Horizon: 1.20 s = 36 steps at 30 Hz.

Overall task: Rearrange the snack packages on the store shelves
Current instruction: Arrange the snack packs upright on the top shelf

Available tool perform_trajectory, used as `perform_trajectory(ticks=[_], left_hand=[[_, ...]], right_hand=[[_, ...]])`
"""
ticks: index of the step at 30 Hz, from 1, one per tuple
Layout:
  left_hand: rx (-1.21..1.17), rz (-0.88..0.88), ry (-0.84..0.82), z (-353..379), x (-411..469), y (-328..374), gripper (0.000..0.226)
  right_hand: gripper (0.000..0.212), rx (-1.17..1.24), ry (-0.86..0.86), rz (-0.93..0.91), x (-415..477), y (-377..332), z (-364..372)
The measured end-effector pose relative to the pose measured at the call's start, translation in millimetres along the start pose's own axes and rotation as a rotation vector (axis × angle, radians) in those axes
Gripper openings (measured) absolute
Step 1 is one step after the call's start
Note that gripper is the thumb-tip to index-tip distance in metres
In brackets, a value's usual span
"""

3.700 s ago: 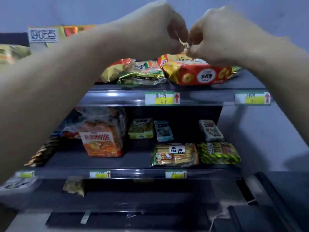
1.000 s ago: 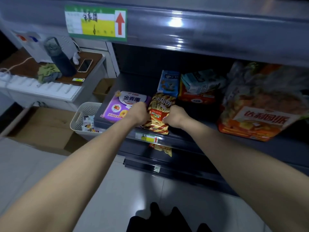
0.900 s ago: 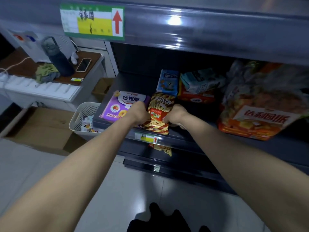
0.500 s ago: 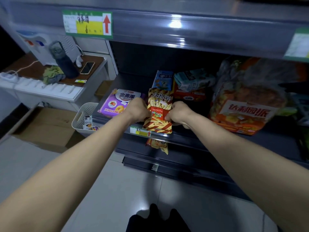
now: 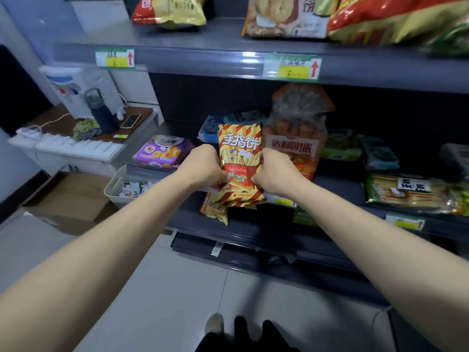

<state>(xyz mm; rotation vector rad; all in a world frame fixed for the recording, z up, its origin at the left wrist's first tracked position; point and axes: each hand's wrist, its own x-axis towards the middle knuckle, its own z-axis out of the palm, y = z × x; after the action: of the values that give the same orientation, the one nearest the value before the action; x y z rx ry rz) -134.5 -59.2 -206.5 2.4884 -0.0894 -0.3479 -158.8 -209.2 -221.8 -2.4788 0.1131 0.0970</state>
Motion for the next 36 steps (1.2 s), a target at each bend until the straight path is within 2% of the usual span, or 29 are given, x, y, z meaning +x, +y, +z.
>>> perform_trajectory(ticks=[6, 11, 18, 22, 25, 29, 36], left_hand=[[0.017, 0.208, 0.036, 22.0, -56.6, 86.2, 0.019], [0.011, 0.397, 0.062, 36.1, -87.7, 166.5, 0.020], [-0.068, 0.700, 0.132, 49.2, -99.0, 281.4, 0.023], [-0.180, 0.830, 0.120, 55.8, -89.1, 340.7, 0.025], [-0.274, 0.907, 0.074, 58.7, -75.6, 385.4, 0.024], [-0.363, 0.982, 0.082, 63.7, -47.4, 443.3, 0.022], [-0.432, 1.022, -0.001, 88.4, 1.4, 518.2, 0.022]], right_hand=[[0.033, -0.036, 0.154, -0.027, -68.0, 37.9, -75.7], [0.019, -0.051, 0.316, 0.009, -115.3, 65.5, -151.2], [0.032, -0.058, 0.650, 0.078, -155.5, 97.3, -254.0], [0.041, -0.073, 0.804, 0.103, -159.4, 112.3, -304.8], [0.049, -0.039, 0.910, 0.112, -157.3, 120.0, -342.0], [0.048, -0.186, 1.069, 0.154, -145.3, 134.4, -387.3], [0.047, -0.180, 1.176, 0.174, -110.2, 177.2, -437.2]])
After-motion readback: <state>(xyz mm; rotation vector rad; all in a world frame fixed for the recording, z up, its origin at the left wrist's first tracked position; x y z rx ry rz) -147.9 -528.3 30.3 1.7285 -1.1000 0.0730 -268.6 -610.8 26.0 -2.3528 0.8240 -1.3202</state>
